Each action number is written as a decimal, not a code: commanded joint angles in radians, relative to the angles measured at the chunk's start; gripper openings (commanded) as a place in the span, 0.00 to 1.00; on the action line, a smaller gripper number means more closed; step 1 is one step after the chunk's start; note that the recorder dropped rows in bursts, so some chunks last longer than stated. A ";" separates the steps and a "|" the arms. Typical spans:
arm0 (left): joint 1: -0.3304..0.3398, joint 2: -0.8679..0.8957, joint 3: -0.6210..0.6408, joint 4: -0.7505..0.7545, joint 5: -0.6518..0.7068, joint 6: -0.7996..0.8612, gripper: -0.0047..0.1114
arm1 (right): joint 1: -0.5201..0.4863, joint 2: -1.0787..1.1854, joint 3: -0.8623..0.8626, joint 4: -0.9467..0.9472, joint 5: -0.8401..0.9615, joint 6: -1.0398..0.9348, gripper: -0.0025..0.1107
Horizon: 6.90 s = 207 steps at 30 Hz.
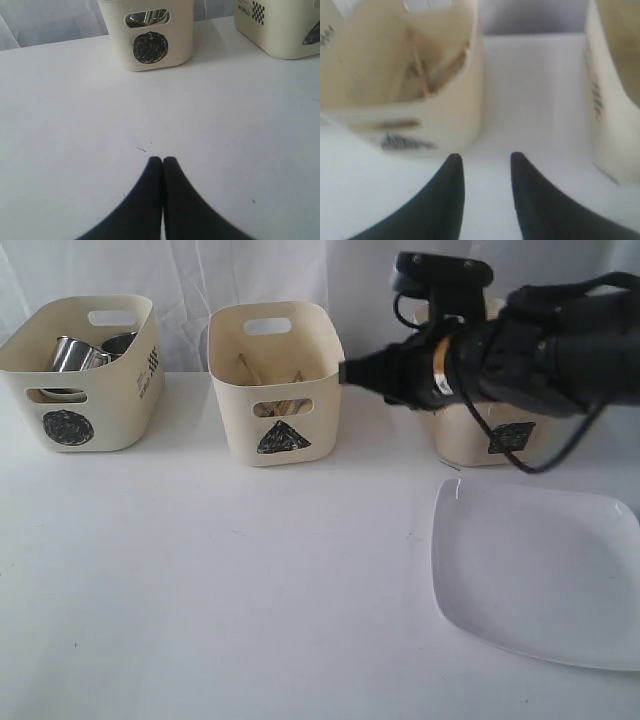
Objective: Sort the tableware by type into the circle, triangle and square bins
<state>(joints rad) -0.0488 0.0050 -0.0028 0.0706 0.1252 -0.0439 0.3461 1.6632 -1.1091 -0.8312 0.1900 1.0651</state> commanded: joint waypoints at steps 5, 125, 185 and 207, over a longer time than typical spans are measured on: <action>0.001 -0.005 0.003 -0.006 0.002 -0.003 0.04 | 0.324 -0.115 0.133 0.197 0.626 -0.483 0.47; 0.001 -0.005 0.003 -0.006 0.002 -0.003 0.04 | -0.220 -0.012 -0.213 -0.598 -0.290 0.022 0.02; 0.001 -0.005 0.003 -0.006 0.002 -0.003 0.04 | -0.317 -0.484 0.274 -0.551 -0.327 0.069 0.02; 0.001 -0.005 0.003 -0.006 0.002 -0.003 0.04 | -0.315 -1.360 0.784 -0.549 -0.331 0.206 0.02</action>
<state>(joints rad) -0.0488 0.0050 -0.0028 0.0706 0.1252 -0.0439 0.0409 0.3307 -0.3284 -1.3836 -0.1429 1.2661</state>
